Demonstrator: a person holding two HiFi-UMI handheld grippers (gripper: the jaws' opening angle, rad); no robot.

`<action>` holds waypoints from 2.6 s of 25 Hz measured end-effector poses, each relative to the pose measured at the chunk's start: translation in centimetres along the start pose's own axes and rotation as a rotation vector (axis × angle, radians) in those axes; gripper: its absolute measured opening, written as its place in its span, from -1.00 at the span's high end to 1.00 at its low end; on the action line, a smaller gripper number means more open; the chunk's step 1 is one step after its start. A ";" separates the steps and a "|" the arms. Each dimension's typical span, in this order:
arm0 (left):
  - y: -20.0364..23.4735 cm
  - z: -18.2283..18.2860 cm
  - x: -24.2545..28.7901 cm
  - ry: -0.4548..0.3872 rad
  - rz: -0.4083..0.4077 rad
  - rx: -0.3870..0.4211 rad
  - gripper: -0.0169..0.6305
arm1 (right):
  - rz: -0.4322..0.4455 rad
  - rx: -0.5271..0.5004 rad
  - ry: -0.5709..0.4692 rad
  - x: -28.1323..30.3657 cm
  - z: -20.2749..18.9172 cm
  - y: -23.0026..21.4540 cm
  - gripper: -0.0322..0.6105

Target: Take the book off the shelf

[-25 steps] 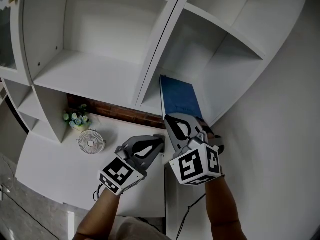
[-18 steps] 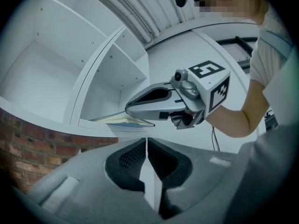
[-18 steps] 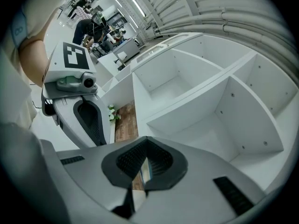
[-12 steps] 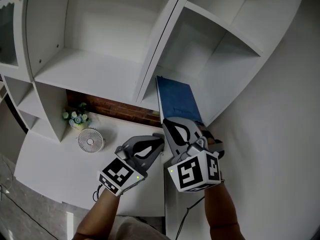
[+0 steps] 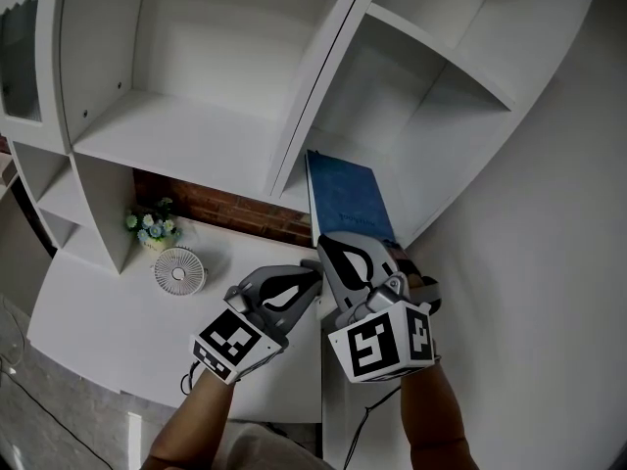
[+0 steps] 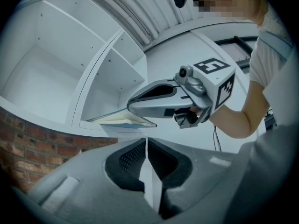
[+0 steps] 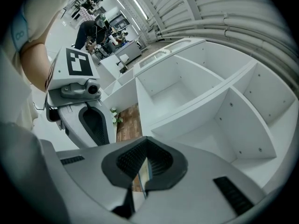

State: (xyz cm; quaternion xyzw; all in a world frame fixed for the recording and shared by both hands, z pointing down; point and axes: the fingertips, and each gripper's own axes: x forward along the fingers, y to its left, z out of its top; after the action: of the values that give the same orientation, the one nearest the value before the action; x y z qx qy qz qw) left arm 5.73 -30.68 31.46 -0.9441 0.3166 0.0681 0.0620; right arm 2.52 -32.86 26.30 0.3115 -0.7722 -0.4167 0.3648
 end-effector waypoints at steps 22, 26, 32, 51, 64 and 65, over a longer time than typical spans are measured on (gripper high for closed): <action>-1.1 -0.8 0.0 0.032 -0.002 0.011 0.91 | 0.026 0.060 -0.053 -1.5 0.0 1.9 0.69; -1.7 -0.8 0.0 0.034 -0.012 0.012 0.91 | 0.016 0.043 -0.034 -2.6 -0.6 2.3 0.68; -2.1 -0.5 0.1 0.028 -0.016 0.014 0.91 | -0.022 -0.027 0.030 -3.5 -2.2 2.4 0.68; -1.4 -1.2 0.5 0.044 0.001 0.005 0.91 | -0.122 -0.265 0.201 -0.4 -6.6 0.3 0.56; 0.1 -1.7 1.2 0.053 0.018 -0.009 0.91 | -0.168 -0.339 0.235 2.3 -7.8 -0.6 0.56; 0.2 -1.8 1.3 0.055 0.017 -0.011 0.91 | -0.172 -0.339 0.236 2.5 -7.9 -0.7 0.56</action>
State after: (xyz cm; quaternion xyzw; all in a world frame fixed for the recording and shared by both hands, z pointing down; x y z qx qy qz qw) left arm 6.76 -31.87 33.00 -0.9431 0.3260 0.0446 0.0474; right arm 7.77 -38.41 29.49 0.3568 -0.6138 -0.5308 0.4628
